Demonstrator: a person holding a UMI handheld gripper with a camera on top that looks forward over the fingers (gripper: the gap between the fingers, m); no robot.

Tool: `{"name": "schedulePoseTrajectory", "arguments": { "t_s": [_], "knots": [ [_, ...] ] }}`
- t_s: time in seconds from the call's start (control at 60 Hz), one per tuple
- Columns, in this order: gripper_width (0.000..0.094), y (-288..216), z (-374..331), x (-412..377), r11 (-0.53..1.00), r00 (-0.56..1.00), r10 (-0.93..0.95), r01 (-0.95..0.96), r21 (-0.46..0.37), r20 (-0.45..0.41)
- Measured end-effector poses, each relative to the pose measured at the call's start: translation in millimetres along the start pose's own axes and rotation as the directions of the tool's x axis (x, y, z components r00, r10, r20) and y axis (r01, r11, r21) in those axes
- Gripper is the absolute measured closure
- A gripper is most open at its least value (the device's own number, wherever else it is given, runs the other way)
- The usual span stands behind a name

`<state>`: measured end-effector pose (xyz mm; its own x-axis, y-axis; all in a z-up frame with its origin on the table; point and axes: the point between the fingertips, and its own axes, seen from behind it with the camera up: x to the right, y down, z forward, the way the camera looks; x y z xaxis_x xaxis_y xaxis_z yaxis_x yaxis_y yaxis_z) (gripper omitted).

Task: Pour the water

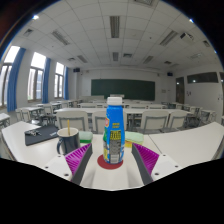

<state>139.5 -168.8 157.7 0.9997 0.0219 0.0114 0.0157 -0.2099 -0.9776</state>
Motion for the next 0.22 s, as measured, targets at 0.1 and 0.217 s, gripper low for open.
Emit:
{"name": "schedulePoseTrajectory", "arguments": {
  "t_s": [0.1, 0.217],
  "knots": [
    [0.0087, 12.8, -35.1, -19.6, 0.999, 0.998, 0.052, -0.052, -0.015, 0.033],
    [0.0079, 21.0, -70.6, -37.3, 0.998, 0.996, 0.053, -0.052, -0.020, 0.065]
  ]
}}
